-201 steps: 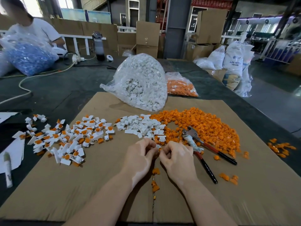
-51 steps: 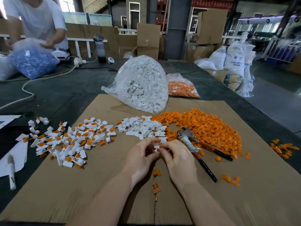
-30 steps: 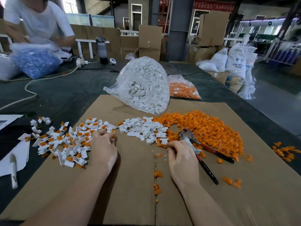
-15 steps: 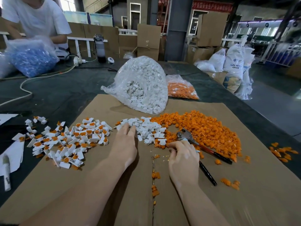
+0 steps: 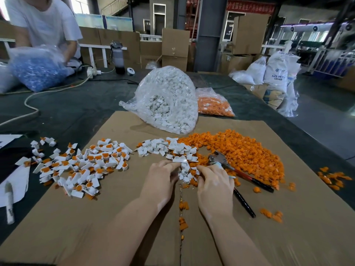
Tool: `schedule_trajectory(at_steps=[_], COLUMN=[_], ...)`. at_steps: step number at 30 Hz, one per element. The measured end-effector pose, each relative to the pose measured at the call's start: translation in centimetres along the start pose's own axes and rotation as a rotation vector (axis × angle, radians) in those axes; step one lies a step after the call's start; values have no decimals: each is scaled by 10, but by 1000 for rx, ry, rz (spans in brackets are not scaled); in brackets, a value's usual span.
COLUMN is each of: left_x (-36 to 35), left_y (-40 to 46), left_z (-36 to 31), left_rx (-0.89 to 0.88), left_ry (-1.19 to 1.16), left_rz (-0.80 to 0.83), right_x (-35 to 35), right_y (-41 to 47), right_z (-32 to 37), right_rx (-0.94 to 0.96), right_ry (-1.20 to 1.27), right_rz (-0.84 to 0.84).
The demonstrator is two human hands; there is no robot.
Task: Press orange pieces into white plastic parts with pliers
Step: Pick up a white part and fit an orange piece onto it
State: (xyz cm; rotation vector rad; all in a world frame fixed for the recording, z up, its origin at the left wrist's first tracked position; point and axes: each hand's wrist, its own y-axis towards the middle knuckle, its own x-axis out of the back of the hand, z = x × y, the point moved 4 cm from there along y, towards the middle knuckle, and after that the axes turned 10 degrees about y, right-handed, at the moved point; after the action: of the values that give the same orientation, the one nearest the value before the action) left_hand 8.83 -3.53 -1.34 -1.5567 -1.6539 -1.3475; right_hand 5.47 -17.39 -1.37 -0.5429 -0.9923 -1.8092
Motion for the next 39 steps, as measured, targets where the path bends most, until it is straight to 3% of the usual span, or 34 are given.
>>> schedule_trajectory(at_steps=[4,8,15,22,33,39], left_x=[1,4,11,19,14,12], left_y=[-5,-6,-9,-14,-12,-12], left_z=[0,2,3,0,2,1], left_rx=[28,51,83,48,49,45], left_ry=[-75,-134,-208,-263,-250,-270], left_rz=[-31,-66,-115,-171,-63,-16], right_x=[1,12,3,6,4,3], right_y=[-1,-6,-8,-7,-7,-8], right_z=[0,9,11,16,15,16], right_rx=[-1,61,143,254,201,232], right_ry=[4,147,25,194,297,198], right_rz=[-19,-153,16,-38,28,38])
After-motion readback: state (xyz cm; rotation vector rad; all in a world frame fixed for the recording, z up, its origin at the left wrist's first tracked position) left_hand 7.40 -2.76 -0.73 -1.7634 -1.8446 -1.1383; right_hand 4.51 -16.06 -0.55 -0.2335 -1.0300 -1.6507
